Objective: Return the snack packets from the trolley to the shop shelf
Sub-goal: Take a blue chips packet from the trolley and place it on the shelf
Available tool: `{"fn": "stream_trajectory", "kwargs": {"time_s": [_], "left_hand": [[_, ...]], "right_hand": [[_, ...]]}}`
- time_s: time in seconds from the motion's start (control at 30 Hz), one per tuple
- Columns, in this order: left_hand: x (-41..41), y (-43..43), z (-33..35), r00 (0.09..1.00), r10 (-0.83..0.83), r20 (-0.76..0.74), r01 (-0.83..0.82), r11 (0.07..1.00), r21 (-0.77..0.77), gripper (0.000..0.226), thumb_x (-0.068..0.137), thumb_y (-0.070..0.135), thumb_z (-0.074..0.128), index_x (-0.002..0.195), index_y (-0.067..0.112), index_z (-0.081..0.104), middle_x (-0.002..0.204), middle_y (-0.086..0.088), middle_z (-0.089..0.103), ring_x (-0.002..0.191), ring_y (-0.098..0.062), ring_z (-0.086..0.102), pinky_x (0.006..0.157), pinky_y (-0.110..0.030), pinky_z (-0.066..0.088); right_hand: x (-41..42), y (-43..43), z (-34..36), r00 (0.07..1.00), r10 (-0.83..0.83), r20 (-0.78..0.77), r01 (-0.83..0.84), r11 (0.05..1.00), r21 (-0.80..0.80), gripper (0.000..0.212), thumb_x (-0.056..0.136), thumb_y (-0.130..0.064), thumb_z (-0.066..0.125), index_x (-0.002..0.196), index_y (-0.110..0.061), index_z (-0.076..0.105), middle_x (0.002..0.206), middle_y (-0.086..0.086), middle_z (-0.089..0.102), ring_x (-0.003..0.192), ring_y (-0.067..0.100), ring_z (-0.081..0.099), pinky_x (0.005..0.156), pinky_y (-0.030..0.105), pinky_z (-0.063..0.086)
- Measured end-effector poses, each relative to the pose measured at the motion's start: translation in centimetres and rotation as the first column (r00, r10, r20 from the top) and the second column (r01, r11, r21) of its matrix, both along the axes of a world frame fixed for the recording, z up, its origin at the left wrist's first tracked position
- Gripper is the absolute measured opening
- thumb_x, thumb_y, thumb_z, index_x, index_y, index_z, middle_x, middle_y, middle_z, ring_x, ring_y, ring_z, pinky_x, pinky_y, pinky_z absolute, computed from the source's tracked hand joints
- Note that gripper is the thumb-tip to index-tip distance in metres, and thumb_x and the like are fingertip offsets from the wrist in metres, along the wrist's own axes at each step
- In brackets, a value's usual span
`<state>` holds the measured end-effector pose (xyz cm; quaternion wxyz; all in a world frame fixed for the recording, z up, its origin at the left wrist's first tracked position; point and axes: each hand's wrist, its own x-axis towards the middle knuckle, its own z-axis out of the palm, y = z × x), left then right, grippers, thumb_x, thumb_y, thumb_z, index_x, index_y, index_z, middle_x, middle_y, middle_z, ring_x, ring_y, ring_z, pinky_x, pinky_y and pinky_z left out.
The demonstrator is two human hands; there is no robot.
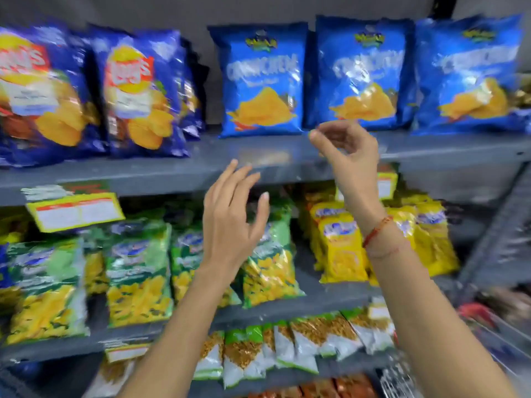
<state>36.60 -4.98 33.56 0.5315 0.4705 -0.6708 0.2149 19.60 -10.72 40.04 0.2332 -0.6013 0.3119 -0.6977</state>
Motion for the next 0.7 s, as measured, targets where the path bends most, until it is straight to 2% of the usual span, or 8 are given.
{"fn": "stream_trajectory", "kwargs": {"time_s": [0.1, 0.2, 0.3, 0.37, 0.5, 0.53, 0.6, 0.7], "left_hand": [[-6.4, -0.7, -3.1, 0.979, -0.202, 0.008, 0.201, 0.977, 0.065, 0.034, 0.092, 0.028, 0.048, 0.114, 0.006, 0.061, 0.126, -0.011, 0.062, 0.129, -0.023, 0.046, 0.106, -0.032, 0.032], [-12.9, -1.4, -7.0, 0.923, -0.382, 0.032, 0.367, 0.905, 0.217, 0.033, 0.091, 0.025, 0.051, 0.112, 0.003, 0.062, 0.122, -0.015, 0.063, 0.124, -0.028, 0.051, 0.105, -0.037, 0.037], [-19.0, -2.0, -11.3, 0.859, -0.512, 0.031, 0.455, 0.789, 0.414, 0.034, 0.091, 0.026, 0.05, 0.113, 0.003, 0.062, 0.121, -0.015, 0.064, 0.122, -0.03, 0.053, 0.102, -0.042, 0.041], [-22.9, -2.1, -14.4, 0.814, -0.58, 0.013, 0.485, 0.692, 0.535, 0.036, 0.091, 0.026, 0.049, 0.114, 0.001, 0.061, 0.119, -0.017, 0.064, 0.12, -0.032, 0.054, 0.102, -0.042, 0.041], [-29.7, -2.2, -20.5, 0.728, -0.684, -0.031, 0.485, 0.484, 0.728, 0.034, 0.09, 0.021, 0.052, 0.113, -0.003, 0.059, 0.116, -0.021, 0.063, 0.115, -0.035, 0.056, 0.1, -0.043, 0.042], [-31.3, -2.2, -22.1, 0.712, -0.701, -0.041, 0.474, 0.437, 0.765, 0.033, 0.089, 0.019, 0.055, 0.113, -0.004, 0.059, 0.116, -0.022, 0.063, 0.113, -0.036, 0.057, 0.099, -0.043, 0.042], [-34.3, -2.1, -25.1, 0.693, -0.718, -0.067, 0.432, 0.339, 0.836, 0.035, 0.088, 0.018, 0.058, 0.116, -0.003, 0.058, 0.118, -0.023, 0.061, 0.112, -0.036, 0.056, 0.099, -0.042, 0.041], [-38.4, -2.2, -29.4, 0.694, -0.71, -0.119, 0.325, 0.161, 0.932, 0.043, 0.09, 0.02, 0.058, 0.125, -0.003, 0.051, 0.127, -0.024, 0.053, 0.118, -0.036, 0.05, 0.1, -0.034, 0.032]], "right_hand": [[-7.4, 2.0, -4.0, 0.983, -0.181, -0.012, 0.181, 0.98, 0.08, 0.008, 0.08, -0.021, 0.072, 0.083, -0.019, 0.065, 0.074, -0.005, 0.066, 0.07, 0.006, 0.06, 0.068, 0.027, 0.053], [-14.9, 3.9, -9.3, 0.935, -0.349, -0.057, 0.353, 0.912, 0.208, 0.008, 0.081, -0.021, 0.071, 0.08, -0.025, 0.064, 0.077, 0.004, 0.067, 0.074, 0.017, 0.062, 0.073, 0.043, 0.053], [-21.6, 6.5, -15.4, 0.884, -0.456, -0.099, 0.458, 0.804, 0.381, 0.008, 0.082, -0.025, 0.071, 0.082, -0.019, 0.066, 0.078, 0.008, 0.067, 0.072, 0.018, 0.062, 0.07, 0.034, 0.052], [-25.5, 8.4, -19.8, 0.846, -0.517, -0.132, 0.508, 0.706, 0.494, 0.01, 0.082, -0.023, 0.07, 0.085, -0.014, 0.065, 0.077, 0.008, 0.067, 0.07, 0.013, 0.062, 0.068, 0.022, 0.05], [-32.1, 11.9, -28.9, 0.773, -0.591, -0.23, 0.561, 0.468, 0.683, 0.007, 0.083, -0.008, 0.07, 0.083, -0.007, 0.063, 0.068, -0.004, 0.061, 0.054, -0.013, 0.055, 0.058, 0.002, 0.042], [-33.5, 12.7, -31.2, 0.762, -0.592, -0.263, 0.559, 0.394, 0.73, 0.01, 0.083, -0.008, 0.07, 0.086, 0.001, 0.064, 0.068, 0.0, 0.061, 0.054, -0.012, 0.054, 0.058, 0.003, 0.041], [-35.8, 14.4, -35.7, 0.756, -0.582, -0.299, 0.523, 0.264, 0.811, 0.017, 0.083, -0.007, 0.069, 0.09, 0.008, 0.063, 0.078, 0.009, 0.062, 0.063, 0.0, 0.055, 0.063, 0.017, 0.044], [-37.8, 16.6, -42.0, 0.759, -0.563, -0.327, 0.433, 0.062, 0.899, 0.031, 0.081, -0.014, 0.073, 0.102, 0.006, 0.062, 0.089, 0.013, 0.061, 0.083, 0.018, 0.055, 0.069, 0.025, 0.041]]}}
